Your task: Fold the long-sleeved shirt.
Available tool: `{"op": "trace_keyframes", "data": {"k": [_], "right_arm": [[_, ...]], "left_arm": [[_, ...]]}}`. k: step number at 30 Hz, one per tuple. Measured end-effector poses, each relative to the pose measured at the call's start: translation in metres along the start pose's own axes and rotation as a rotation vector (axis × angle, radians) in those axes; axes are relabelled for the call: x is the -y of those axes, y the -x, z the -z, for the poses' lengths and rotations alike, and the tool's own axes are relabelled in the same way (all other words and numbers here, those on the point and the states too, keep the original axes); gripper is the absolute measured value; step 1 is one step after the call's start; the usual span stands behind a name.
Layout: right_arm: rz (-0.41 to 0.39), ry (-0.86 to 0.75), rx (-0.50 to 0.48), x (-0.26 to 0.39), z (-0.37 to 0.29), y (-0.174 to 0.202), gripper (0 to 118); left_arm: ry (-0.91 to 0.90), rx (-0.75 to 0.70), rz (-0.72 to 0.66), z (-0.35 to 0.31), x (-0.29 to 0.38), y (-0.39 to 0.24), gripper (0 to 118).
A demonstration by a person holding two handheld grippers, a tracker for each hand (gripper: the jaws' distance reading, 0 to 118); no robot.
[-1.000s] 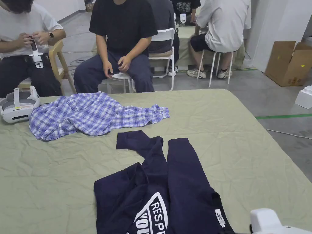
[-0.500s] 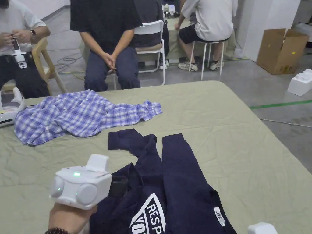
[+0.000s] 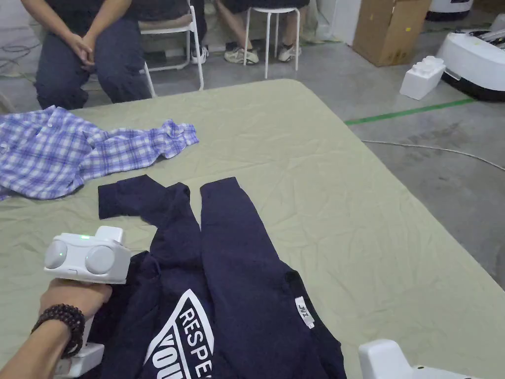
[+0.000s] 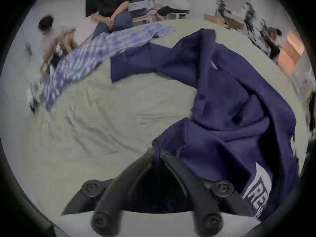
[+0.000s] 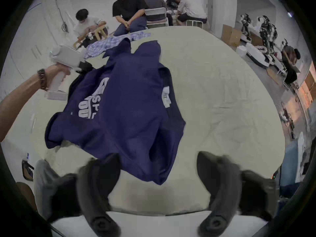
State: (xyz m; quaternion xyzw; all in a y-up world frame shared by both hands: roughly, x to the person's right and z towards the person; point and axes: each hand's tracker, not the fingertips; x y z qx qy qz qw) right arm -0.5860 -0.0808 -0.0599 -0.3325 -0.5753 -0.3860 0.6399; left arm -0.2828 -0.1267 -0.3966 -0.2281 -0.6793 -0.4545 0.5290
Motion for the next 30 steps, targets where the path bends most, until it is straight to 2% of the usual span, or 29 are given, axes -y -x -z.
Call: {"op": "trace_keyframes", "data": {"k": [1,4,5,6,8,9,10,11,12,13,14,15,20,22,28,30], "right_arm": [[-0.011,0.005,-0.001,-0.001,0.003,0.001,99],[-0.009,0.041,-0.045,0.0,0.02,0.007,97],[0.001,0.07,-0.067,-0.001,0.031,0.009,96],[-0.004,0.09,-0.067,-0.003,0.044,0.012,89],[-0.052,0.103,-0.047,-0.007,0.073,0.02,69],[-0.092,0.113,0.007,-0.009,0.081,0.025,67],[-0.155,0.096,-0.023,-0.01,0.081,0.029,58],[-0.218,0.07,-0.035,-0.014,0.067,0.031,26],[-0.203,0.032,-0.047,-0.017,0.054,0.031,5],[-0.115,-0.024,-0.094,-0.018,0.04,0.028,5],[-0.12,-0.037,-0.079,-0.022,0.028,0.024,5],[-0.165,-0.073,-0.087,-0.029,0.013,0.022,5],[-0.138,-0.338,-0.094,-0.094,-0.068,0.003,5],[-0.159,-0.445,-0.092,-0.134,-0.104,-0.002,5],[-0.296,-0.727,-0.017,-0.286,-0.223,0.011,5],[-0.295,-0.787,-0.009,-0.341,-0.26,0.018,5]], "left_arm": [[0.0,0.003,0.034,-0.003,0.002,-0.001,4],[-0.019,0.058,-0.115,-0.014,0.004,0.014,4],[-0.025,0.078,-0.162,-0.02,0.002,0.019,4],[-0.025,0.098,-0.185,-0.025,0.004,0.023,4],[-0.057,0.109,-0.181,-0.039,0.009,0.028,4],[-0.077,0.135,-0.185,-0.051,0.003,0.032,4],[-0.108,0.161,-0.208,-0.063,0.006,0.037,4],[-0.134,0.193,-0.234,-0.076,0.009,0.043,4],[-0.157,0.226,-0.254,-0.092,0.014,0.049,4],[-0.192,0.251,-0.277,-0.106,0.013,0.055,4],[-0.23,0.279,-0.288,-0.122,0.018,0.061,4],[-0.26,0.294,-0.299,-0.139,0.024,0.067,4],[-0.408,0.314,-0.359,-0.211,0.032,0.102,4],[-0.46,0.325,-0.375,-0.238,0.024,0.117,4],[-0.673,0.329,-0.405,-0.343,-0.042,0.16,4],[-0.746,0.301,-0.371,-0.38,-0.078,0.169,4]]}}
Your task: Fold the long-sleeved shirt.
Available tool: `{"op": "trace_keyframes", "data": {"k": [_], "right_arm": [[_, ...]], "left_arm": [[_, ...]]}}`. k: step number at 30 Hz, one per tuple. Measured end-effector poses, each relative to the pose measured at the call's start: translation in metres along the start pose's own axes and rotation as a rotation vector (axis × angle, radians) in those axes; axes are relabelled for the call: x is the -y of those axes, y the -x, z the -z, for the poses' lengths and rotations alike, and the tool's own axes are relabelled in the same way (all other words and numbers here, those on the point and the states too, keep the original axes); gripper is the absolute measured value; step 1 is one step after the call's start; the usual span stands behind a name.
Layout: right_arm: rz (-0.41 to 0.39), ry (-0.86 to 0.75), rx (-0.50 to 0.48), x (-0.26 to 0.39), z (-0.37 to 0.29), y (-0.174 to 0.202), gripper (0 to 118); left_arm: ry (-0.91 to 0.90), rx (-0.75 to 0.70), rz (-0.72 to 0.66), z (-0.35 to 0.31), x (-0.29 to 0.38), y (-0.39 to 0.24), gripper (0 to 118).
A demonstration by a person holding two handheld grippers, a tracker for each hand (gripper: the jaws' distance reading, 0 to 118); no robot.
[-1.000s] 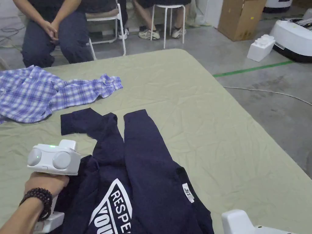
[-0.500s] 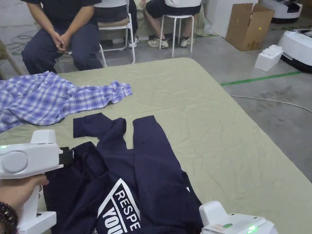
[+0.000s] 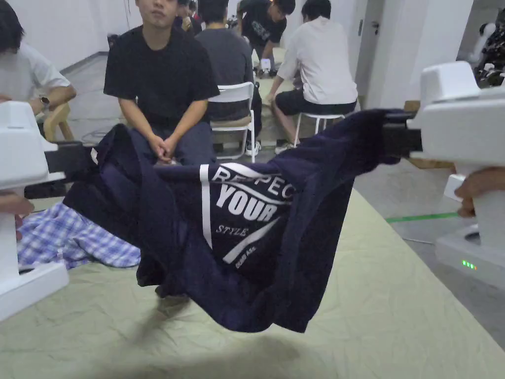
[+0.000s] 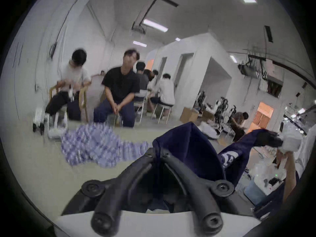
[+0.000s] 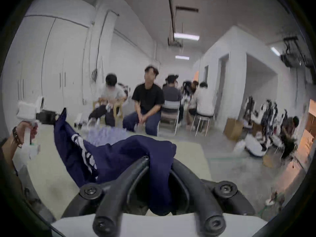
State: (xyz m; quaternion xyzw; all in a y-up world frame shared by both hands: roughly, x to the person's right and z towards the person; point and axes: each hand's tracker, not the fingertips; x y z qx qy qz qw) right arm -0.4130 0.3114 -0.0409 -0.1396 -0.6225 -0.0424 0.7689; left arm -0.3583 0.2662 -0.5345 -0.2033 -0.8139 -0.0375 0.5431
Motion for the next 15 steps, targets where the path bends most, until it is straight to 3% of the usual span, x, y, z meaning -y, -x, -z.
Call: {"op": "trace_keyframes", "data": {"k": [3,7,11,15], "right_arm": [[-0.042,-0.063,0.065,-0.09,0.022,-0.012,5],[-0.017,-0.135,0.138,-0.175,0.041,-0.023,5],[0.019,-0.142,0.179,-0.208,0.048,-0.028,5],[0.037,-0.132,0.177,-0.192,0.057,-0.028,5]], "left_arm": [[-0.068,-0.051,0.067,0.004,-0.076,-0.022,4],[-0.159,-0.097,0.061,0.012,-0.155,-0.047,4],[-0.181,-0.112,0.068,0.019,-0.191,-0.066,4],[-0.173,-0.124,0.112,0.032,-0.184,-0.071,4]]}}
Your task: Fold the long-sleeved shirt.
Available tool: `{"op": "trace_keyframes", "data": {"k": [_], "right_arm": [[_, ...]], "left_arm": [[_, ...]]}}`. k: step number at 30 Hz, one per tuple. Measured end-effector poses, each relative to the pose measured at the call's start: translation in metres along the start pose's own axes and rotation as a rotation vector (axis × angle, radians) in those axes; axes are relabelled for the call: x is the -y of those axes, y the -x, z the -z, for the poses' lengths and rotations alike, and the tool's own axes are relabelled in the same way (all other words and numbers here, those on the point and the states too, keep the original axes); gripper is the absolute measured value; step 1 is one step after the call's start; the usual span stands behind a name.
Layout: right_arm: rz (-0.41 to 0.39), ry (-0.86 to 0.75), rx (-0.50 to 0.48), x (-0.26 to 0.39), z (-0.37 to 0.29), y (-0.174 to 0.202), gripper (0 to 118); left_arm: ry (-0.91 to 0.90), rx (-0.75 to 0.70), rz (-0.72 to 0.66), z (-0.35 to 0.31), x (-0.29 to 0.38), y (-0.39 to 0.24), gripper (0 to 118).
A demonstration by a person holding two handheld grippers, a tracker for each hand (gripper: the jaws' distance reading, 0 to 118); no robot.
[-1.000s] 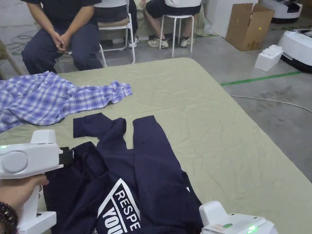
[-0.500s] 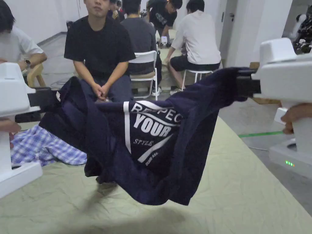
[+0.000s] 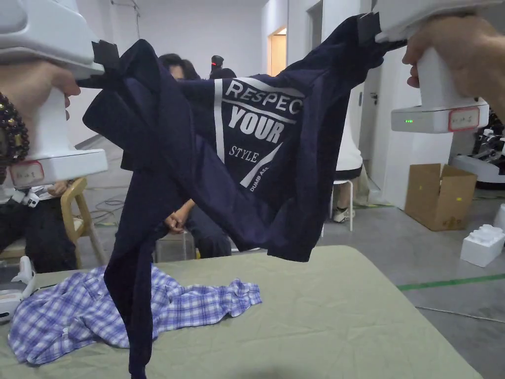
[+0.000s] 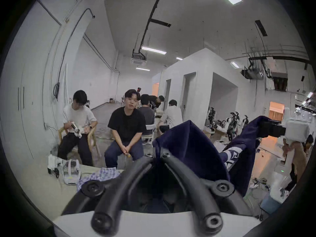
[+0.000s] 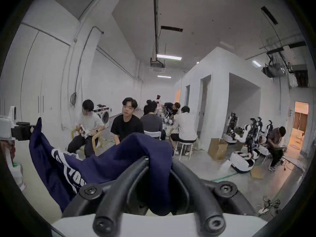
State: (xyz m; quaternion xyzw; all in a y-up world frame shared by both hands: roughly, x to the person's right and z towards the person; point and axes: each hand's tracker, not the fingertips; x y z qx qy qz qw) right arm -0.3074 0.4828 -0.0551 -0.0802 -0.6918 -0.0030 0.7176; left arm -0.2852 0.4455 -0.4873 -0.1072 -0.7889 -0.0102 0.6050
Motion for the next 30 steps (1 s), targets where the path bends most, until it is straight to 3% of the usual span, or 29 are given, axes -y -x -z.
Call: {"op": "trace_keyframes", "data": {"k": [5,10,15,19,22,27,30], "right_arm": [[0.025,0.12,-0.048,0.092,0.02,0.004,5],[0.069,0.323,-0.096,0.246,0.055,0.017,5],[0.15,0.543,-0.122,0.396,0.079,0.032,5],[0.16,0.623,-0.134,0.457,0.068,0.033,5],[0.159,0.585,-0.173,0.464,0.025,0.026,5],[0.137,0.589,-0.232,0.481,-0.087,0.022,5],[0.06,0.674,-0.289,0.51,-0.141,0.027,5]], "left_arm": [[0.121,0.0,-0.026,0.013,0.09,0.011,4],[0.294,-0.007,-0.044,0.043,0.237,0.037,4],[0.483,-0.005,-0.148,0.059,0.376,0.054,4],[0.543,0.001,-0.151,0.051,0.426,0.061,4],[0.531,0.024,-0.167,0.018,0.429,0.064,4],[0.511,0.055,-0.067,-0.083,0.446,0.049,4],[0.589,0.044,-0.027,-0.138,0.484,0.036,4]]}}
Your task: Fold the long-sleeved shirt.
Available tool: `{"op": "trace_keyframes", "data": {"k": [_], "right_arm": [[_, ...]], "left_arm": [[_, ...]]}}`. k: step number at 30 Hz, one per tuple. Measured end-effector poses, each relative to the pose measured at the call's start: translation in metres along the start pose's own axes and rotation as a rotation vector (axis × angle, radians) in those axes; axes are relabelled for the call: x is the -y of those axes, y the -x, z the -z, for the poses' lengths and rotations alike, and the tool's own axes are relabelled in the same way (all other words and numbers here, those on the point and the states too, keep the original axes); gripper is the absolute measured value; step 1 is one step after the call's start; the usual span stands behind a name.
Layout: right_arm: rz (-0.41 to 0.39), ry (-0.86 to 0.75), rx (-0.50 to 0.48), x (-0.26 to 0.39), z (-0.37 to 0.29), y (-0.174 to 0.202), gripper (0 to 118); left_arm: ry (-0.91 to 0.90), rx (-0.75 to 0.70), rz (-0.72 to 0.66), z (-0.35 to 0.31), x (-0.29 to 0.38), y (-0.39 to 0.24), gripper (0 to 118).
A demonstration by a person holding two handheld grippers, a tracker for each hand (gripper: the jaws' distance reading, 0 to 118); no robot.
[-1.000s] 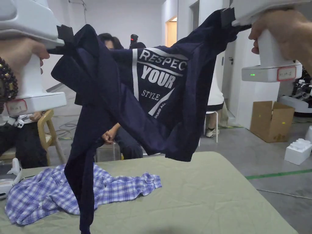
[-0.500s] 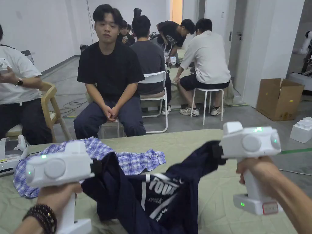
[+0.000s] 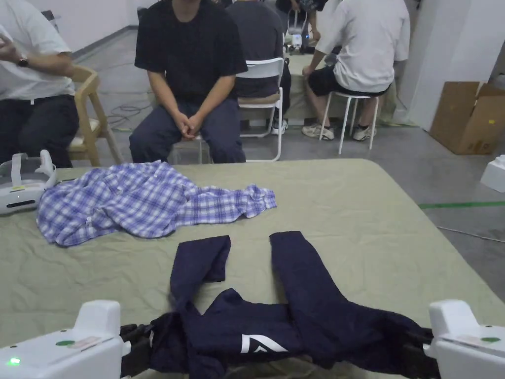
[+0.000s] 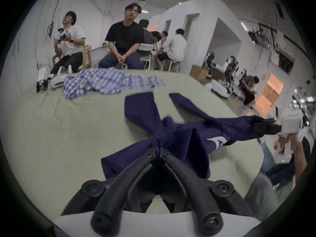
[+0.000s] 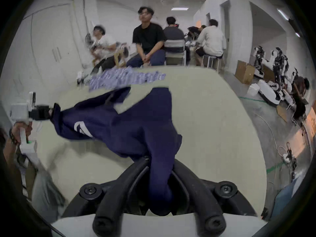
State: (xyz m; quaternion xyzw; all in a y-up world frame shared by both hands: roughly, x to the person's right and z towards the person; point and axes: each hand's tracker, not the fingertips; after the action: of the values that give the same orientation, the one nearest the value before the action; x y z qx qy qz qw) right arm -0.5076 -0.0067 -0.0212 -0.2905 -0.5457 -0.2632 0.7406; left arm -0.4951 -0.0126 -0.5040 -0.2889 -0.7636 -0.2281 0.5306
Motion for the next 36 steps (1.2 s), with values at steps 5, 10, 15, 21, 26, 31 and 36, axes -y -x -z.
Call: {"op": "trace_keyframes", "data": {"k": [5,10,15,21,26,31,36], "right_arm": [[-0.238,0.388,0.059,0.068,0.055,0.025,5],[-0.211,0.468,0.06,0.074,0.1,0.024,5],[-0.279,0.313,0.111,0.062,0.04,0.022,100],[0.026,0.127,0.05,0.066,-0.042,0.002,46],[0.025,0.116,0.077,0.067,-0.043,0.011,1],[0.079,0.11,0.081,0.057,-0.021,0.012,105],[0.056,0.232,0.091,0.058,0.047,0.003,84]], "left_arm": [[0.283,-0.025,0.032,0.035,0.09,-0.017,4],[0.271,-0.083,0.028,0.064,0.111,-0.015,8],[0.212,-0.102,-0.01,0.023,0.095,-0.006,110],[0.152,-0.088,-0.009,-0.05,0.087,-0.002,10],[0.101,-0.043,0.037,-0.059,0.057,-0.018,3],[0.02,0.016,0.145,-0.037,0.002,-0.05,24],[0.063,0.015,0.273,0.05,-0.048,-0.072,104]]}}
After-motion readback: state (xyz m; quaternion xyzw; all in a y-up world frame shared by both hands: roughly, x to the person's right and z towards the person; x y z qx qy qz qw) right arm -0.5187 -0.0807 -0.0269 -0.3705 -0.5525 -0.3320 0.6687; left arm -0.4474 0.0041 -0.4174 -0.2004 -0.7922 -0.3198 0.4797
